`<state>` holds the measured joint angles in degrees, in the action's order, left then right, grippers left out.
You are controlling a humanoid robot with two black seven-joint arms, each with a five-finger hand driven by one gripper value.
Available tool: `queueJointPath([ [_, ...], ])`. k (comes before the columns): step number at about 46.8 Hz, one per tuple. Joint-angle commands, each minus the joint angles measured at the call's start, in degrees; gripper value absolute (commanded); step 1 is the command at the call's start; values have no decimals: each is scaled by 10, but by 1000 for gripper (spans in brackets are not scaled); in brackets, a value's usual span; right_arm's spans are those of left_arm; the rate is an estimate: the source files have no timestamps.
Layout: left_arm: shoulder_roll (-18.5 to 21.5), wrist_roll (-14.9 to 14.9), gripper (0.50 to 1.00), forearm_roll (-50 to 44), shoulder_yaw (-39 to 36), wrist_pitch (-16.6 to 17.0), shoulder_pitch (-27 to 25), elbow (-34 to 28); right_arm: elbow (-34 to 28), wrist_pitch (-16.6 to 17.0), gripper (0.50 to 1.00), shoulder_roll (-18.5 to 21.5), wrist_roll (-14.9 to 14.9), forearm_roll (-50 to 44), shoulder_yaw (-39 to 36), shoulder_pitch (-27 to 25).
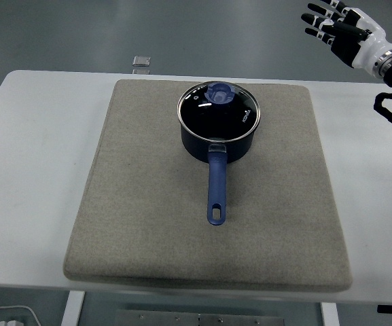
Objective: Lift the pot lid and place it to the right of the pot.
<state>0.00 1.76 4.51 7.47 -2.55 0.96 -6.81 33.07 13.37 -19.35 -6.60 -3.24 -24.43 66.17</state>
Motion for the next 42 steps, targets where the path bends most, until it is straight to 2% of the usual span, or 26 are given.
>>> queueJointPath([
  [1, 0, 0, 1000, 1, 0, 0, 0, 0, 0, 0, 924, 0, -1, -23, 0, 4],
  [9, 0, 0, 1000, 1, 0, 0, 0, 0, 2, 2, 924, 6, -1, -69, -1, 12],
  [21, 0, 0, 1000, 0, 0, 1, 0, 0, 46, 10, 924, 12, -1, -150, 0, 18],
  [36, 0, 0, 1000, 0, 0, 0, 0, 0, 107, 13, 924, 38, -1, -312, 0, 40],
  [42, 0, 0, 1000, 0, 0, 0, 0, 0, 131, 19, 921, 42, -1, -350, 27, 52],
])
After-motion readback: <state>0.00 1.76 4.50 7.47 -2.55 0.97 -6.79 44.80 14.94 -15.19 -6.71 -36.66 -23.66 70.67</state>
